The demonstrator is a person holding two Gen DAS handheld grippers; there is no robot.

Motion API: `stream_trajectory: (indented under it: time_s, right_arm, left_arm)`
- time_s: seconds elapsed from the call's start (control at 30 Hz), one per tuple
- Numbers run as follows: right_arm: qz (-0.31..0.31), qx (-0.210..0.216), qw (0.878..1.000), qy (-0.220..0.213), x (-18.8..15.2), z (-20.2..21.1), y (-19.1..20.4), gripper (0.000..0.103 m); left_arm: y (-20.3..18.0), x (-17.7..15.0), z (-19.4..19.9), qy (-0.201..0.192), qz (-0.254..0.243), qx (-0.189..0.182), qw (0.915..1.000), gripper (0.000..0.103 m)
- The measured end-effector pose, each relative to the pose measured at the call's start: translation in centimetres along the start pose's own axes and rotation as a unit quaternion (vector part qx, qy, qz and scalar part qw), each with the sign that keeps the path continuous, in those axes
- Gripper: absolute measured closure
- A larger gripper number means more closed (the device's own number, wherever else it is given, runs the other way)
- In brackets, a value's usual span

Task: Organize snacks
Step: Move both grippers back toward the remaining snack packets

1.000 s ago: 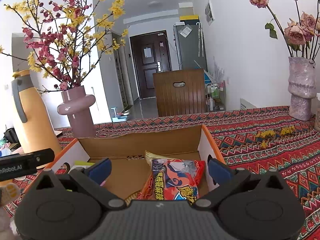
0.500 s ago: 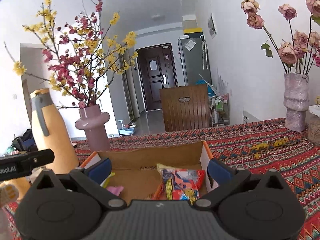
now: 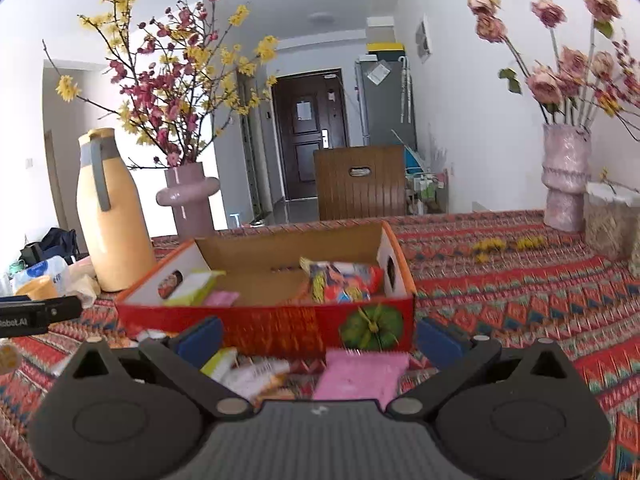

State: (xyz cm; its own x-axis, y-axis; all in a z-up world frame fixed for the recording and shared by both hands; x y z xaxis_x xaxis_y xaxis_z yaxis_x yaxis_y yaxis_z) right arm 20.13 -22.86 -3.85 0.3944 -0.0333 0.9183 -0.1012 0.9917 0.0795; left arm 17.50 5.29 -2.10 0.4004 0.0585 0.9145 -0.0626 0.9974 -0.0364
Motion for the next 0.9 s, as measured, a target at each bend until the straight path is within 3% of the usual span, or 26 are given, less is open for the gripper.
stream_trajectory:
  time_s: [0.27,0.9]
  right_arm:
    - [-0.024,-0.015,0.999,0.026,-4.2,-1.0,-1.3,0.0]
    - [-0.017,0.002,0.999,0.033,-4.7,-1.5,-0.8,0.0]
  left_arm:
    - [1.0,-2.7,-1.0,-0.001,0.007,0.006,1.0,0.0]
    - [1.4,-3.1,-1.1,0.002,0.025,-0.003,0.9997,0.0]
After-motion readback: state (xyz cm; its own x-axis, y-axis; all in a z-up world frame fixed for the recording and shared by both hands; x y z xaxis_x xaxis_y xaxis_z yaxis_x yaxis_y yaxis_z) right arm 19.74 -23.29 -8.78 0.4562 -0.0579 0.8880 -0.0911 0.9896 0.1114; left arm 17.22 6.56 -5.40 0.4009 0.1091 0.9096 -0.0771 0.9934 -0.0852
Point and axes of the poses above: each gripper's, at about its wrist camera, not at the fingertips, and z roughly against the way its jaws point, y to its left, x to its top, the point moved 6 cm from there along -z, roughly the way its jaws point, and after that the axes turned 6 degrees about -x, right-handed, at the moved point
